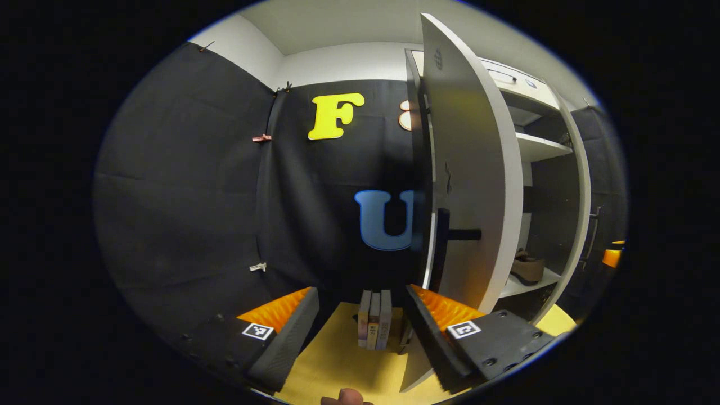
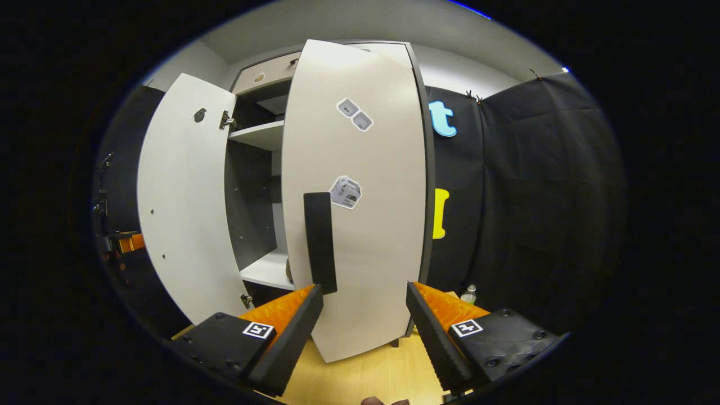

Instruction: Grab one shoe with the right hand and put it into the shoe cabinet, grab the other shoe with the left hand and put it into the shoe cabinet; then close the right door with the right hand and the left door with the left hand.

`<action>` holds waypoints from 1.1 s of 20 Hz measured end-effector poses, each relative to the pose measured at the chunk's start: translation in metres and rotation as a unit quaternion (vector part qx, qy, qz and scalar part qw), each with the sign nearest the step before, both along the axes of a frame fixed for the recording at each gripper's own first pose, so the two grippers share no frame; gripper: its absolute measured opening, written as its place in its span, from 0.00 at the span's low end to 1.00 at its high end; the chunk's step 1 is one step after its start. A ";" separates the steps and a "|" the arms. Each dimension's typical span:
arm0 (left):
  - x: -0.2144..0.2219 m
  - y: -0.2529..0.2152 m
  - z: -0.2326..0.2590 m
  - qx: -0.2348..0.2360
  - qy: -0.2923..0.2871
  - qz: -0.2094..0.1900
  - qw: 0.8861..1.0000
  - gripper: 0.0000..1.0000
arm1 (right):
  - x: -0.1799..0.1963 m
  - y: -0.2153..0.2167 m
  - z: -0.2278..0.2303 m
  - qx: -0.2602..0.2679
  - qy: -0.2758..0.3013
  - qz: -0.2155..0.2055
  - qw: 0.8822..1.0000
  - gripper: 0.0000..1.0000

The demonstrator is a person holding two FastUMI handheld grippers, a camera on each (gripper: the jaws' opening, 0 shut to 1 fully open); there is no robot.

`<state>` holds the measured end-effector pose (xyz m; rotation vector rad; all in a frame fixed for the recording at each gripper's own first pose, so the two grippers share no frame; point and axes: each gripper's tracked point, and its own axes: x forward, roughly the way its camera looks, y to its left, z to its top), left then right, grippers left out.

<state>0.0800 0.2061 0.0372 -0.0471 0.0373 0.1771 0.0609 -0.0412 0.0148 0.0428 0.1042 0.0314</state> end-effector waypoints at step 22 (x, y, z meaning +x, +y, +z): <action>-0.008 -0.216 0.017 0.006 -0.010 -0.149 0.989 0.95 | -0.029 -0.006 0.013 0.029 -0.012 0.022 0.999 0.98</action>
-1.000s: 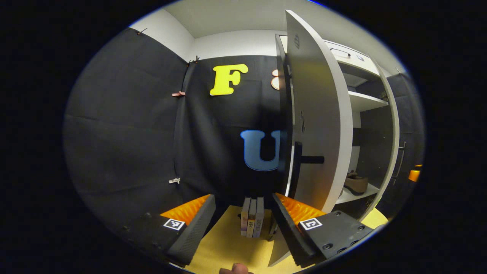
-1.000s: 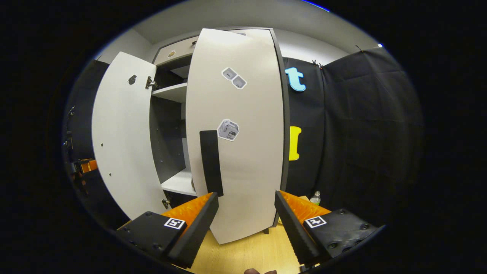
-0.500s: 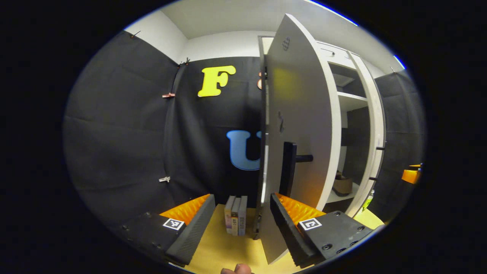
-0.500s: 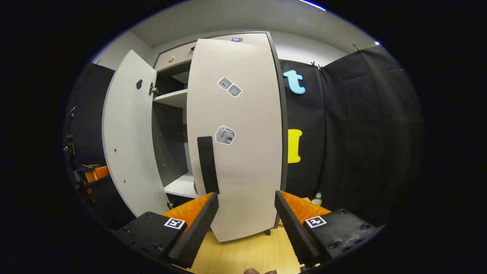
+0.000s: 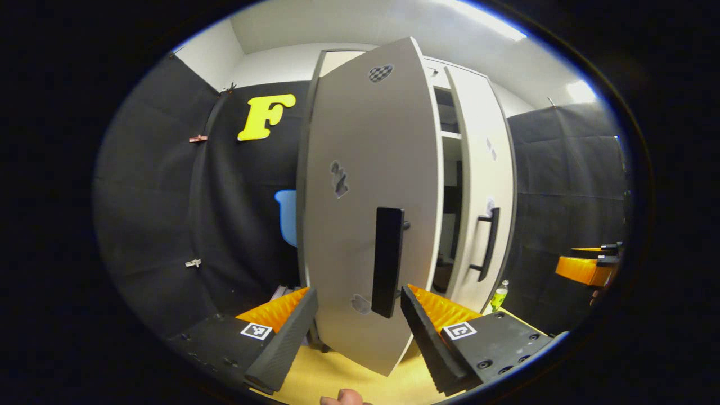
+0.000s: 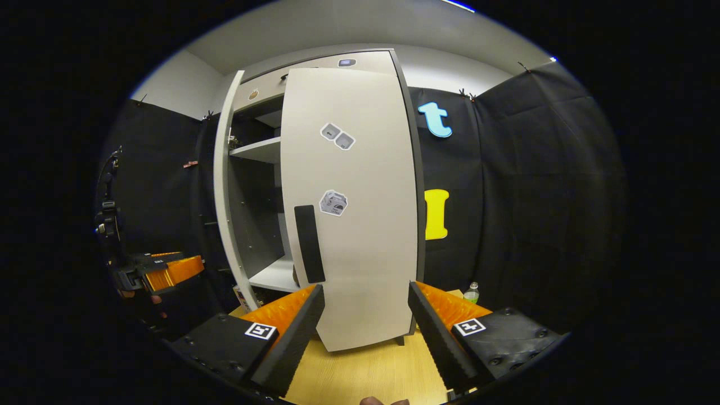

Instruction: Grab one shoe with the right hand and put it into the shoe cabinet, grab the other shoe with the left hand and put it into the shoe cabinet; then close the right door with the right hand and the left door with the left hand.

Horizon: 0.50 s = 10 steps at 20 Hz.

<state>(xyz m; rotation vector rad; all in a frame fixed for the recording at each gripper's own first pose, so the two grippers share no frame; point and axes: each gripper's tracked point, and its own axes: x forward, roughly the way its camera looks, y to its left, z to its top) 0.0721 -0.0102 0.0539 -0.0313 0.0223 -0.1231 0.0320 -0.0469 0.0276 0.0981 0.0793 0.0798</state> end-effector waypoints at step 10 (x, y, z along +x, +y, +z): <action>-0.032 -0.011 -0.006 -0.002 0.014 -0.010 1.000 0.95 | -0.015 0.015 0.009 0.015 -0.011 0.006 1.000 0.98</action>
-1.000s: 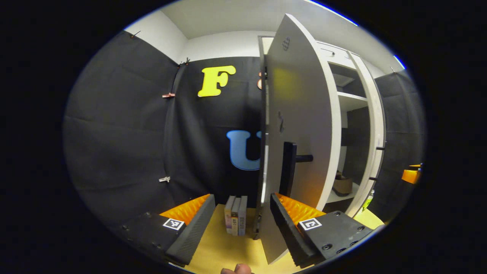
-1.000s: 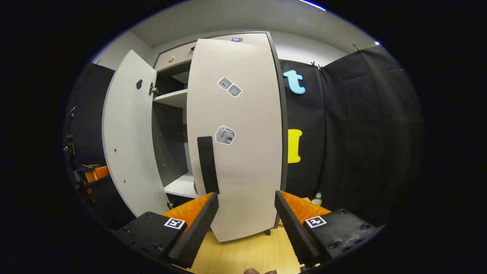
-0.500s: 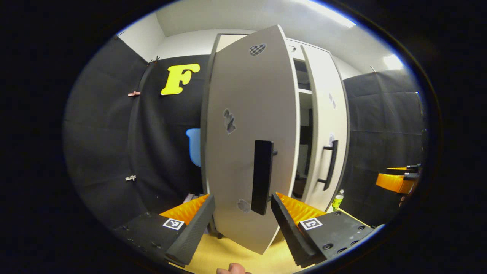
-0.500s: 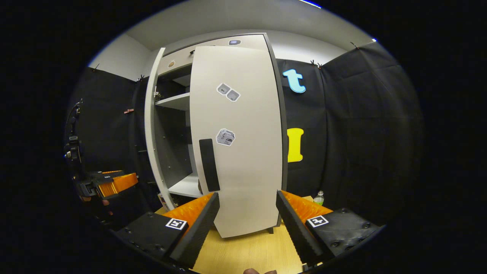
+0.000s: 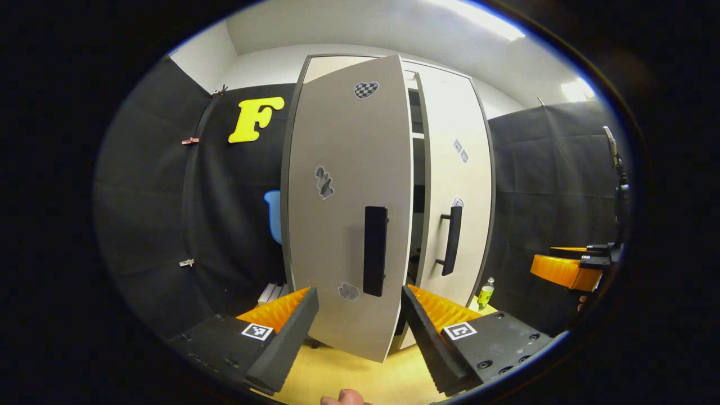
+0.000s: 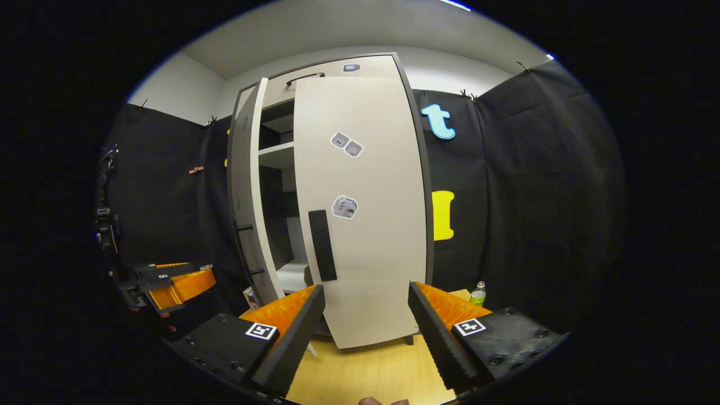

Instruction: Grab one shoe with the right hand and put it into the shoe cabinet, grab the other shoe with the left hand and put it into the shoe cabinet; then close the right door with the right hand and the left door with the left hand.

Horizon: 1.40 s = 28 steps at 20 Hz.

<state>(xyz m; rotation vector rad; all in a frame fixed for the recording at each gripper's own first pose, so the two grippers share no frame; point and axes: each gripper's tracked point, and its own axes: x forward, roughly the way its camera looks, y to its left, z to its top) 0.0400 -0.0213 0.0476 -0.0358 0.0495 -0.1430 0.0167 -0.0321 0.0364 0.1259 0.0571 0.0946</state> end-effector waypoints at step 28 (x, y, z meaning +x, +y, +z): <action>-0.041 -0.018 -0.027 0.008 0.020 -0.018 1.000 0.95 | -0.025 0.029 -0.006 -0.037 -0.018 0.005 0.999 0.98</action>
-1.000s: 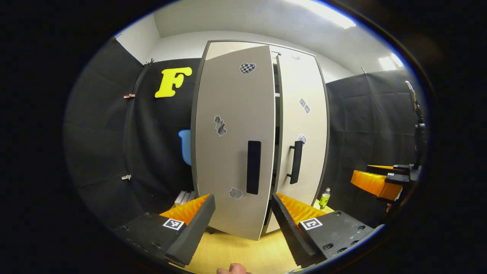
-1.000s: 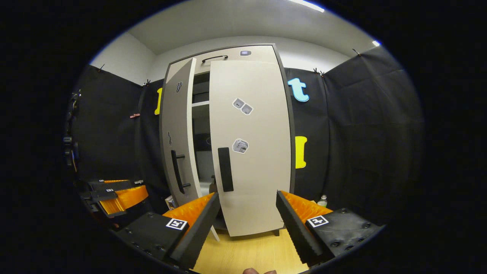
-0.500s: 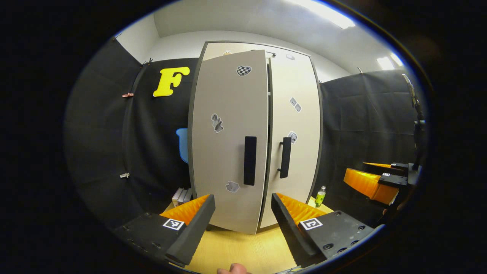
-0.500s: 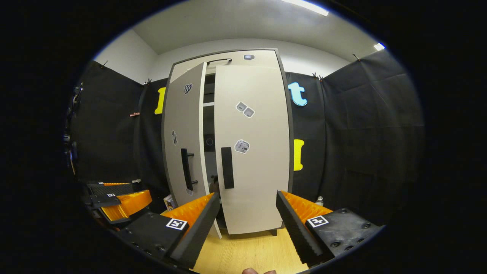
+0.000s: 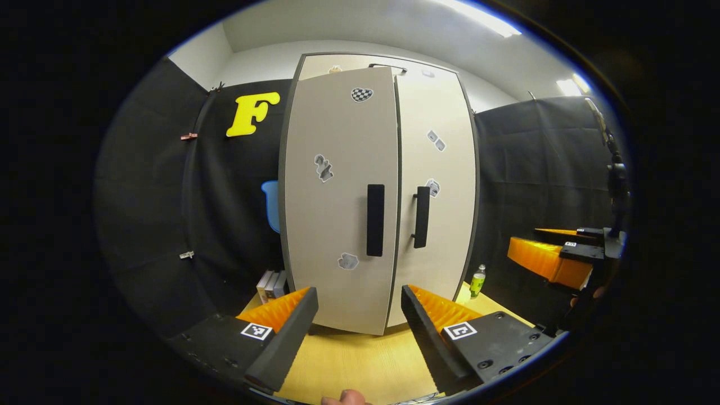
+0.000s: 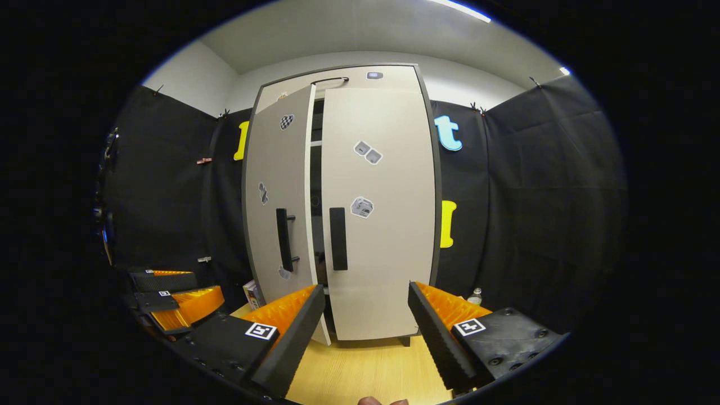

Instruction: Grab one shoe with the right hand and put it into the shoe cabinet, grab the other shoe with the left hand and put it into the shoe cabinet; then close the right door with the right hand and the left door with the left hand.

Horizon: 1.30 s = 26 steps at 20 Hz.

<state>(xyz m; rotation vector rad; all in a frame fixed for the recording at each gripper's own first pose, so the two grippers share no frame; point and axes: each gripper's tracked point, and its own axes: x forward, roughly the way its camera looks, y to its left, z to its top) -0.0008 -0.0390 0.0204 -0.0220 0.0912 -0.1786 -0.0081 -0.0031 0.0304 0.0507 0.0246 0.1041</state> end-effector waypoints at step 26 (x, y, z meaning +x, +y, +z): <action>0.012 -0.019 -0.001 0.004 0.007 -0.009 1.000 0.95 | 0.006 -0.012 0.000 -0.002 -0.010 -0.015 1.000 0.98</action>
